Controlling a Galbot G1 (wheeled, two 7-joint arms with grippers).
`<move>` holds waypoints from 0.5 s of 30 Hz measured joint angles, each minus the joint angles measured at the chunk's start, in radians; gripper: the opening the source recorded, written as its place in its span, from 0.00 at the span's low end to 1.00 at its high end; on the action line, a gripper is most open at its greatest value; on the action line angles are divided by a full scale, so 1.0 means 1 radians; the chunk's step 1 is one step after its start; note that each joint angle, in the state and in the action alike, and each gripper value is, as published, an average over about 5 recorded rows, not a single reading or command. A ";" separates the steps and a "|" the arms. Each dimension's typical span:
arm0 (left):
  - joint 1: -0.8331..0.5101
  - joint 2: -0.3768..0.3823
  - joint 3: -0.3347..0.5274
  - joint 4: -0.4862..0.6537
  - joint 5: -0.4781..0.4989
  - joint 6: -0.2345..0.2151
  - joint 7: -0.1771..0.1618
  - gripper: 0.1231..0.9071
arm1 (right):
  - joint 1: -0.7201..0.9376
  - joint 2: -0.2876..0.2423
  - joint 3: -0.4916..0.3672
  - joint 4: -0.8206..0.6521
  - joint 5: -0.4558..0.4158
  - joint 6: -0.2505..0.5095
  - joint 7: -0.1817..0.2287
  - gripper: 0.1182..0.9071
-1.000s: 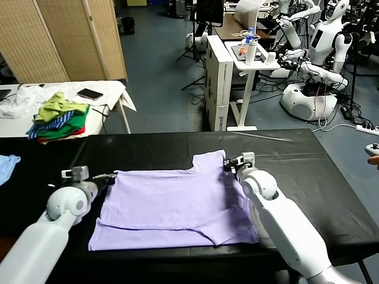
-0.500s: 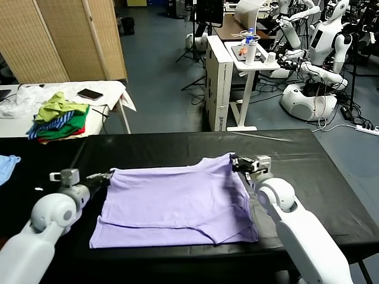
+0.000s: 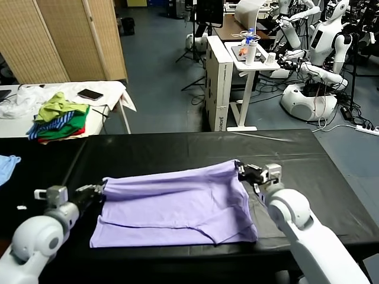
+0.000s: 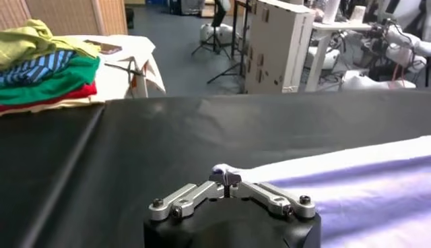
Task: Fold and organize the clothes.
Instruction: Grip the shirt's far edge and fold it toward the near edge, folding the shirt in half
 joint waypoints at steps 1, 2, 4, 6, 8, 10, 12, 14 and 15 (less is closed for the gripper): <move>0.014 -0.003 -0.008 -0.010 0.002 0.000 -0.001 0.03 | -0.021 -0.006 0.005 0.016 0.000 -0.008 0.005 0.03; 0.028 -0.007 -0.016 -0.020 0.004 0.001 -0.003 0.03 | -0.041 -0.011 0.011 0.032 0.000 -0.016 0.009 0.03; 0.052 -0.014 -0.028 -0.037 0.012 0.002 -0.005 0.03 | -0.077 -0.021 0.022 0.062 0.002 -0.031 0.015 0.03; 0.074 -0.022 -0.039 -0.052 0.023 0.002 -0.007 0.03 | -0.110 -0.031 0.033 0.089 0.003 -0.043 0.016 0.03; 0.093 -0.029 -0.048 -0.066 0.034 0.003 -0.008 0.03 | -0.138 -0.040 0.041 0.112 0.004 -0.052 0.015 0.03; 0.112 -0.037 -0.056 -0.078 0.045 0.003 -0.008 0.03 | -0.164 -0.052 0.049 0.132 0.004 -0.057 0.013 0.03; 0.132 -0.044 -0.064 -0.089 0.054 0.003 -0.007 0.03 | -0.187 -0.064 0.057 0.147 0.004 -0.057 0.011 0.03; 0.153 -0.051 -0.072 -0.098 0.059 0.003 -0.006 0.03 | -0.208 -0.073 0.063 0.157 0.004 -0.057 0.010 0.03; 0.163 -0.054 -0.075 -0.102 0.061 0.002 -0.006 0.03 | -0.217 -0.076 0.065 0.161 0.004 -0.057 0.010 0.03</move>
